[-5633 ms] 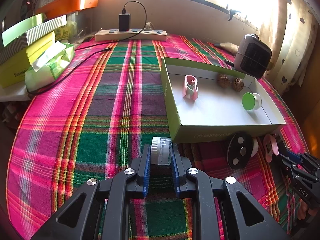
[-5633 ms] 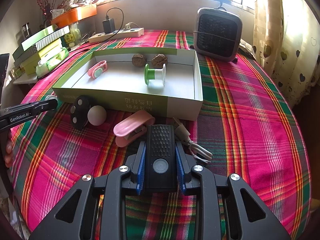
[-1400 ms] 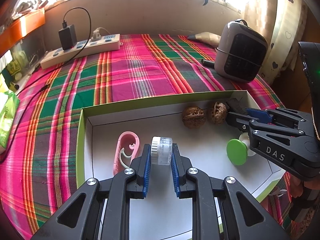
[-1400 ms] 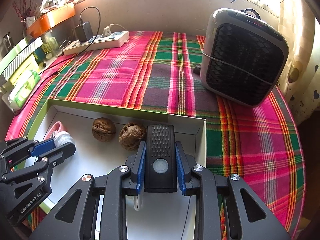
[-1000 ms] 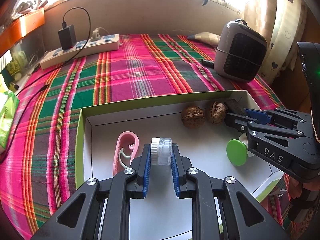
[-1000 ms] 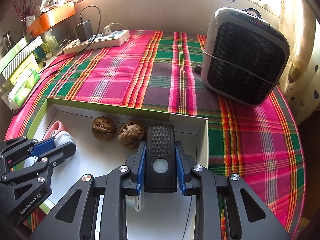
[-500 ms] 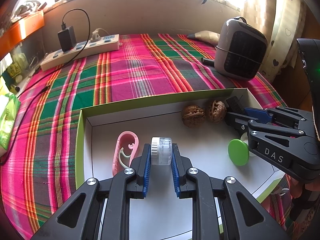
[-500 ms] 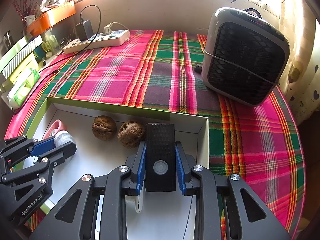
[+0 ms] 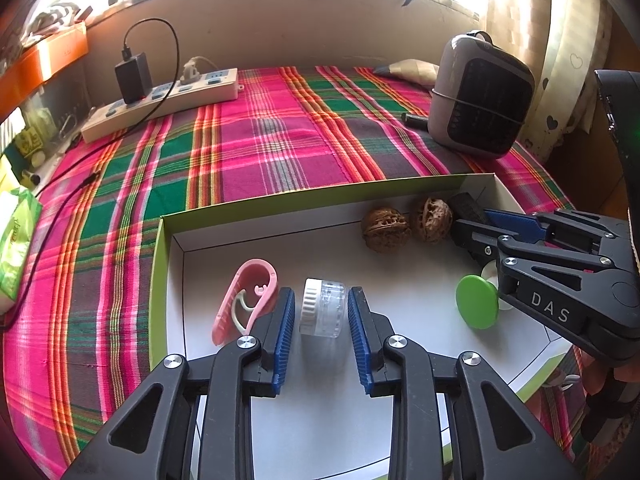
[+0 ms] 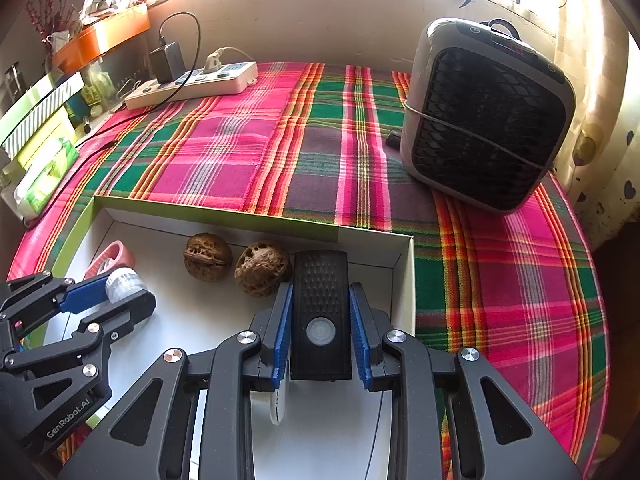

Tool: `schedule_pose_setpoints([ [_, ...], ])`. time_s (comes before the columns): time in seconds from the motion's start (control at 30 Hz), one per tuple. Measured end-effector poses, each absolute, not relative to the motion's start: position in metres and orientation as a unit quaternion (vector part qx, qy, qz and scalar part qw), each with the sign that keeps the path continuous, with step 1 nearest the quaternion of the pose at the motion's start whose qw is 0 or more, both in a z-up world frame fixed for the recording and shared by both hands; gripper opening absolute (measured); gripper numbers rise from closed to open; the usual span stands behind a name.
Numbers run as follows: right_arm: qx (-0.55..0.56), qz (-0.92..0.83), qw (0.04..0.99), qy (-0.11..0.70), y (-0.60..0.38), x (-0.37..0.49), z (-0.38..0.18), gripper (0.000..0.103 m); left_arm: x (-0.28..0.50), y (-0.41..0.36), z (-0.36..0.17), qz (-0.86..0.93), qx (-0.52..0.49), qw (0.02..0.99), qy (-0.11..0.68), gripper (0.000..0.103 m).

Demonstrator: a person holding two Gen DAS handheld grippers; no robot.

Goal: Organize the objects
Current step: 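Lower the jar into the tray and open the left gripper, then lower the black remote beside the spool and open the right gripper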

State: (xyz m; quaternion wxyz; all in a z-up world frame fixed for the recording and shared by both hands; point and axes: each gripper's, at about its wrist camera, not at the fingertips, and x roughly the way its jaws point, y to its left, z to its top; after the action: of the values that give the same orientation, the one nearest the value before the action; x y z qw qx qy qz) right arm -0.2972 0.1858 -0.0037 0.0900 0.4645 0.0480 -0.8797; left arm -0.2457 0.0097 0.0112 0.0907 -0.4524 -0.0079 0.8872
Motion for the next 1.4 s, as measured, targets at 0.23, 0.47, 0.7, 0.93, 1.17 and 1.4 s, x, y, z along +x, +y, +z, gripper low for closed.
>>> schedule_pose_setpoints([
  [0.23, 0.461, -0.882, 0.089, 0.049, 0.186, -0.295, -0.001, 0.028, -0.245, 0.008, 0.012, 0.887, -0.453, 0.089, -0.009, 0.030],
  [0.47, 0.456, -0.884, 0.088, 0.045, 0.187, -0.293, 0.002, 0.039, -0.244, 0.006, 0.015, 0.888, -0.452, 0.084, -0.011, 0.032],
  [0.7, 0.451, -0.887, 0.087, 0.044, 0.186, -0.287, 0.005, 0.039, -0.241, 0.009, 0.017, 0.890, -0.449, 0.080, -0.007, 0.032],
  [0.93, 0.441, -0.892, 0.084, 0.042, 0.186, -0.279, 0.011, 0.039, -0.235, 0.007, 0.022, 0.894, -0.442, 0.076, -0.010, 0.033],
  [1.17, 0.433, -0.897, 0.085, 0.042, 0.184, -0.270, 0.016, 0.039, -0.224, 0.005, 0.028, 0.898, -0.434, 0.073, -0.009, 0.033],
  [1.4, 0.423, -0.901, 0.082, 0.037, 0.185, -0.256, 0.022, 0.039, -0.211, 0.005, 0.035, 0.903, -0.424, 0.070, -0.009, 0.033],
])
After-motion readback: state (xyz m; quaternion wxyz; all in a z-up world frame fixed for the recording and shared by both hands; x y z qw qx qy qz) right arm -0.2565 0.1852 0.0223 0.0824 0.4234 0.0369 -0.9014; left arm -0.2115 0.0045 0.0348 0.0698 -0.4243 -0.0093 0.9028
